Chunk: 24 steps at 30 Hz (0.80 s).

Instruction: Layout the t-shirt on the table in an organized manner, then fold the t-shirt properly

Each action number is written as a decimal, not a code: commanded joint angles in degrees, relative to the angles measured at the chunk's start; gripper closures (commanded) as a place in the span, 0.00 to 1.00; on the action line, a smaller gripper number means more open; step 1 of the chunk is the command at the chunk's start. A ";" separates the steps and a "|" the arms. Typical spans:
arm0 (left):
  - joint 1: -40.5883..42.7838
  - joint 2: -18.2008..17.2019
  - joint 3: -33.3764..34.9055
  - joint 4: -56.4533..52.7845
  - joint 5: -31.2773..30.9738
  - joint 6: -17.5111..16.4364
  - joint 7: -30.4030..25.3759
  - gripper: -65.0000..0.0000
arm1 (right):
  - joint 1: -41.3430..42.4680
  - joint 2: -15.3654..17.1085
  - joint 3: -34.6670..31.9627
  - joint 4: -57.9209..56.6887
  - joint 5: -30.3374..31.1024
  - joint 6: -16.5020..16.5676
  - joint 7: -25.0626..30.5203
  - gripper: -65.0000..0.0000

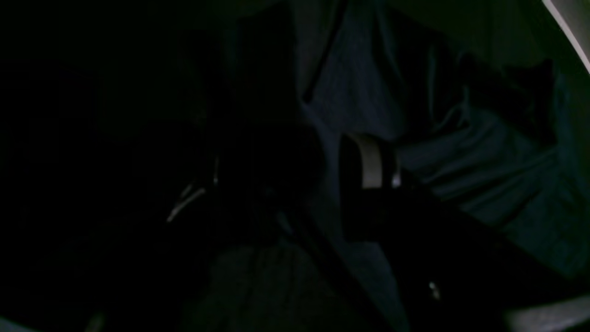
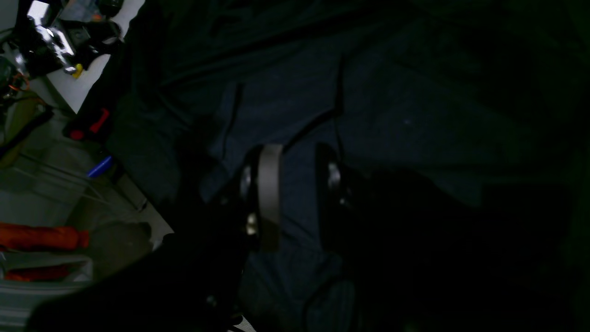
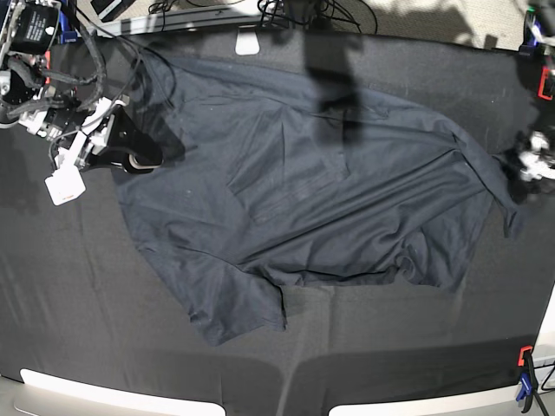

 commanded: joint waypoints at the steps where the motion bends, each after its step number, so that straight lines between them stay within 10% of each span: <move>1: -0.61 -0.46 -0.24 0.98 1.36 1.36 -3.63 0.55 | 0.35 0.79 0.31 0.90 1.29 0.32 1.14 0.81; 15: -0.74 3.13 -0.22 0.94 6.60 5.46 -7.13 0.57 | 0.33 0.79 0.31 0.90 1.31 0.32 1.14 0.81; 21: -0.72 4.11 -0.26 1.03 4.17 5.46 -6.73 1.00 | 0.33 0.79 0.31 0.90 1.31 0.32 1.11 0.81; 24: -0.61 2.71 -0.35 1.09 -1.70 5.46 -4.79 1.00 | 0.33 0.79 0.31 0.90 1.29 0.32 1.14 0.81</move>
